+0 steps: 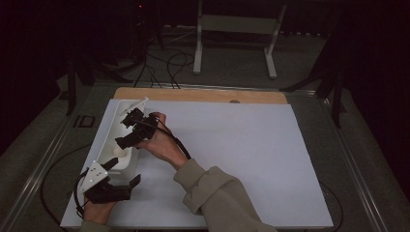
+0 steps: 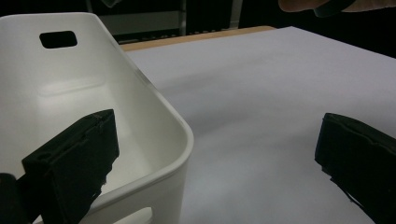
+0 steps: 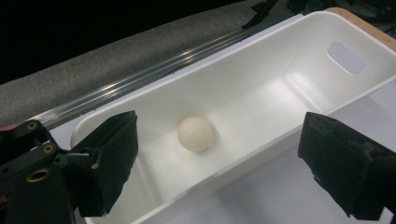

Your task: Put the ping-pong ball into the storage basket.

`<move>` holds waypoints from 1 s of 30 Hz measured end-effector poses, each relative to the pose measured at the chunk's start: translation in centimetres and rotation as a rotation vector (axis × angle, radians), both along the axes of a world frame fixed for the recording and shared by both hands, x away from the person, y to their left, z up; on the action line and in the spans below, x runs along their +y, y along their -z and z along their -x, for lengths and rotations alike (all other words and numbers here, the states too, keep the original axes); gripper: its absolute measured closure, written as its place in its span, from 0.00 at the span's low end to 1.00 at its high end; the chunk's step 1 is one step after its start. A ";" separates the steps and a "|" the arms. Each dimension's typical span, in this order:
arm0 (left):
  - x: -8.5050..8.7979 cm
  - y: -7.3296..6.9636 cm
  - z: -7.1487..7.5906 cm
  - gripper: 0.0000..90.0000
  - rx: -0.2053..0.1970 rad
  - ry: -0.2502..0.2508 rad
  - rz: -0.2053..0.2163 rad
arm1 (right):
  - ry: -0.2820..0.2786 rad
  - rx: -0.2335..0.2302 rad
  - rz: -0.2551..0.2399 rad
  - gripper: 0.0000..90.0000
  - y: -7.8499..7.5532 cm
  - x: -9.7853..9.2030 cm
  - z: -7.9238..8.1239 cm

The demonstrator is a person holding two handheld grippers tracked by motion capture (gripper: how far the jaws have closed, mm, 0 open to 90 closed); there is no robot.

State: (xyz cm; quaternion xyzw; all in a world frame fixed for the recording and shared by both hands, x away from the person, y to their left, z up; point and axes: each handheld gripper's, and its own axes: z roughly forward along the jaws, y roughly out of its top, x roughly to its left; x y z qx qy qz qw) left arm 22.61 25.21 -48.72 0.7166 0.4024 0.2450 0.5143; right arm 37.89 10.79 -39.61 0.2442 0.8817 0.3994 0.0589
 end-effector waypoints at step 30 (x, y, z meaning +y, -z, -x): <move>-0.1 0.0 -0.1 0.00 -0.001 -0.003 -0.007 | 0.070 -0.016 -0.008 0.11 0.8 -8.3 0.7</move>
